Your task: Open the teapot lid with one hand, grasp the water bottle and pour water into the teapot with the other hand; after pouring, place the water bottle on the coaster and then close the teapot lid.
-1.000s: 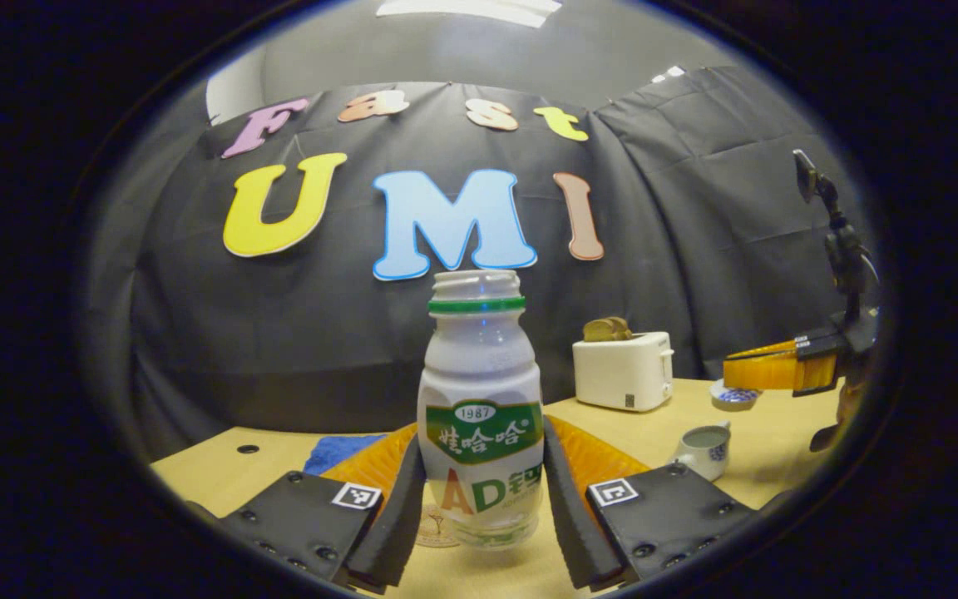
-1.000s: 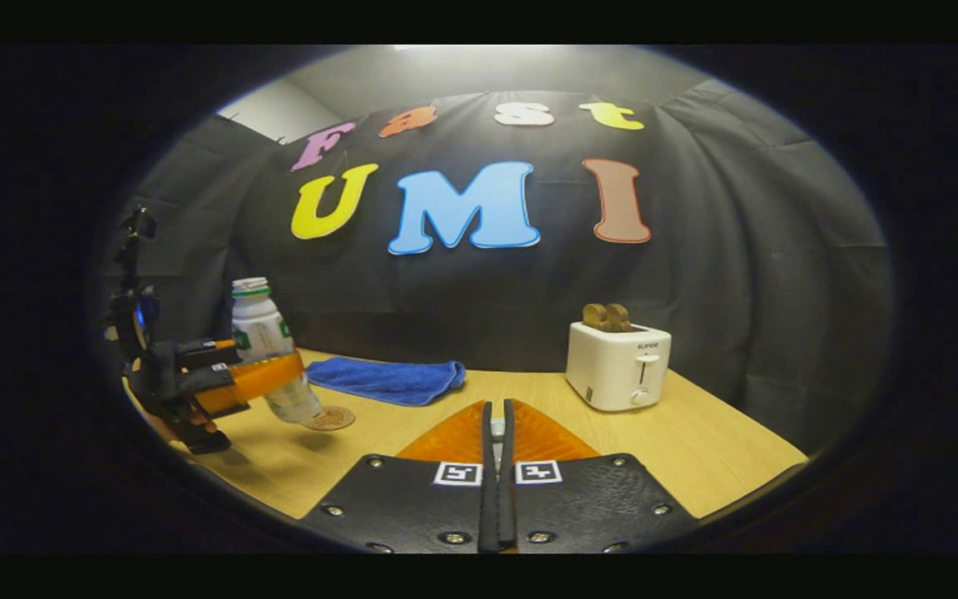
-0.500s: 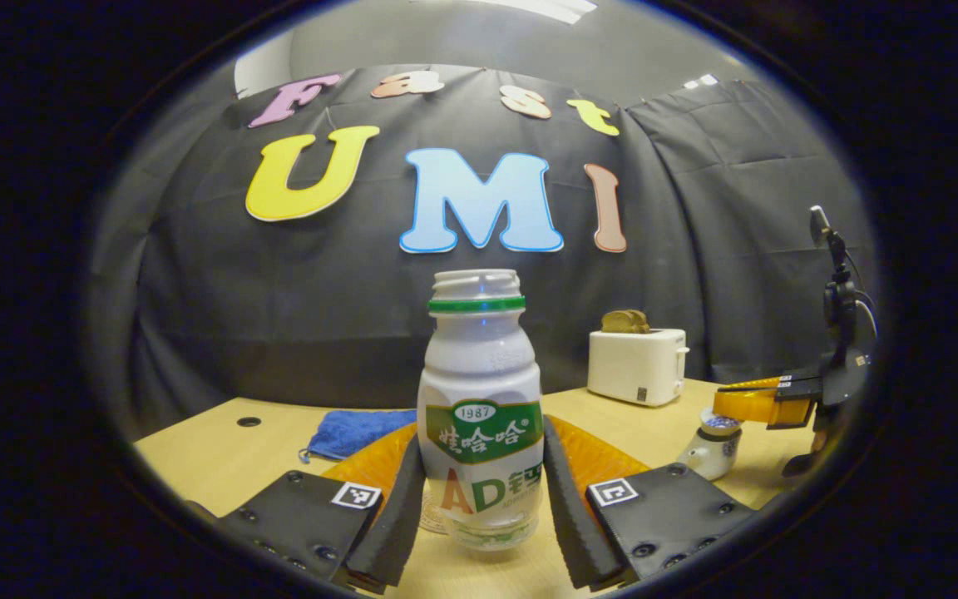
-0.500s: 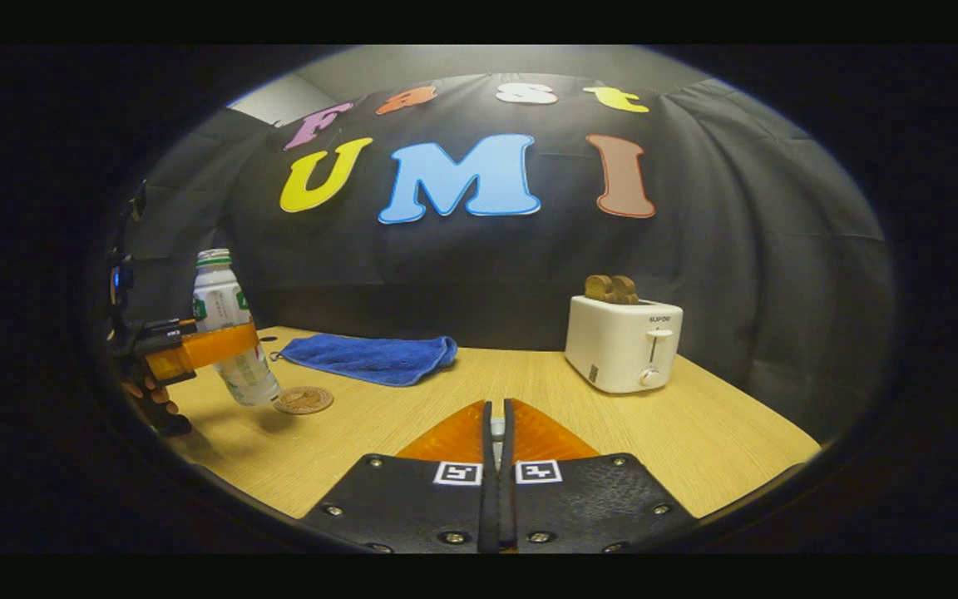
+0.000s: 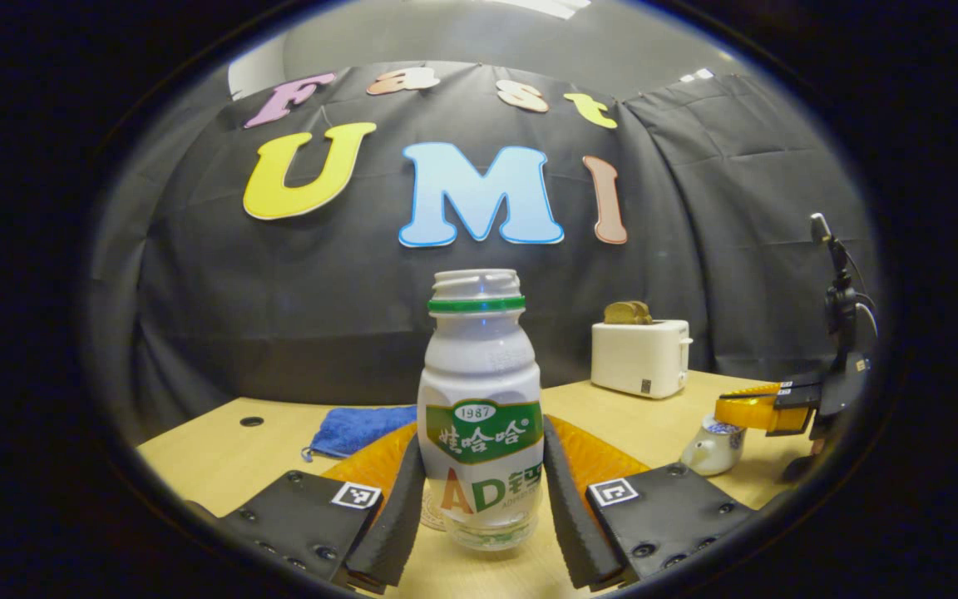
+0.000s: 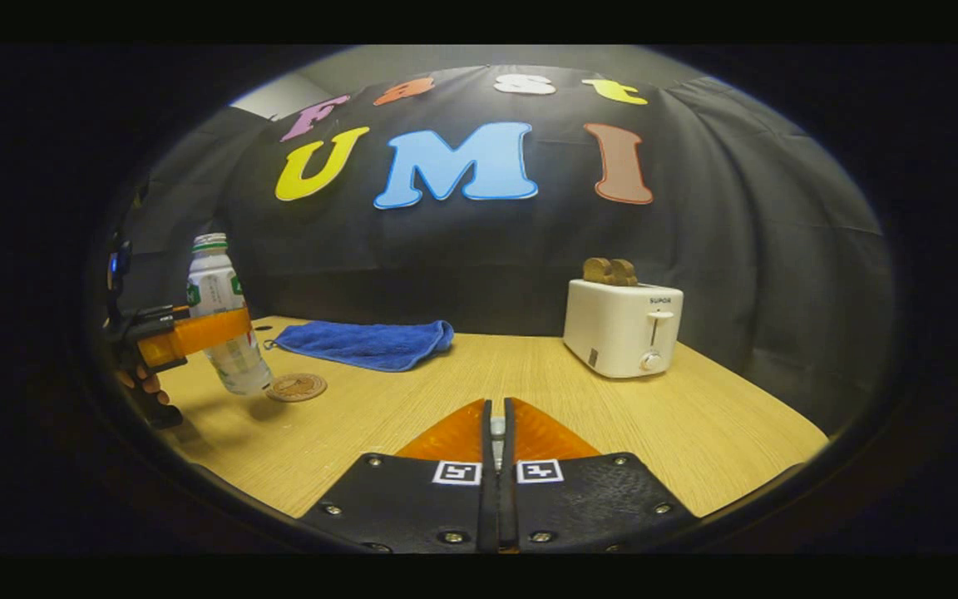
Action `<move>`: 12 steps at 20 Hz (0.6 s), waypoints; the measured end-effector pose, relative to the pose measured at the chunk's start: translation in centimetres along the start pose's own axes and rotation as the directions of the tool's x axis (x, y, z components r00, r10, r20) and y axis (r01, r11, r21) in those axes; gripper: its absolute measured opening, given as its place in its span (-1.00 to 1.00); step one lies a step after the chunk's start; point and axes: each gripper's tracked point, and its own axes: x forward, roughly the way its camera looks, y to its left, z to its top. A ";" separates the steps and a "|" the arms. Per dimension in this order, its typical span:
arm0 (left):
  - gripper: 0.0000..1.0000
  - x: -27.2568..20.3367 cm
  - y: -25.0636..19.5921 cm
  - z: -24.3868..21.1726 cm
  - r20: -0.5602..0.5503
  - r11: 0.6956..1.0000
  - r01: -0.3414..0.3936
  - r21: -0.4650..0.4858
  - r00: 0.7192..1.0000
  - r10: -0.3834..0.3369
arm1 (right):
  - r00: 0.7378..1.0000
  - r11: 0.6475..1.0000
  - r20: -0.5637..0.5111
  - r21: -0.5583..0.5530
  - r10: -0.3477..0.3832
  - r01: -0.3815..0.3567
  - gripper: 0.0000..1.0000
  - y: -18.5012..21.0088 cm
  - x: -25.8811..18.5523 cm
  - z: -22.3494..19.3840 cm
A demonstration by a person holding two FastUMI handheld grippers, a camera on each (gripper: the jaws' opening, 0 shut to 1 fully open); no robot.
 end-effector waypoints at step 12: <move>0.62 4.4 1.6 -0.5 -0.035 1.000 0.013 -0.020 0.999 -0.014 | 0.966 0.995 0.246 -0.041 -0.076 0.089 0.43 -0.8 -3.6 5.6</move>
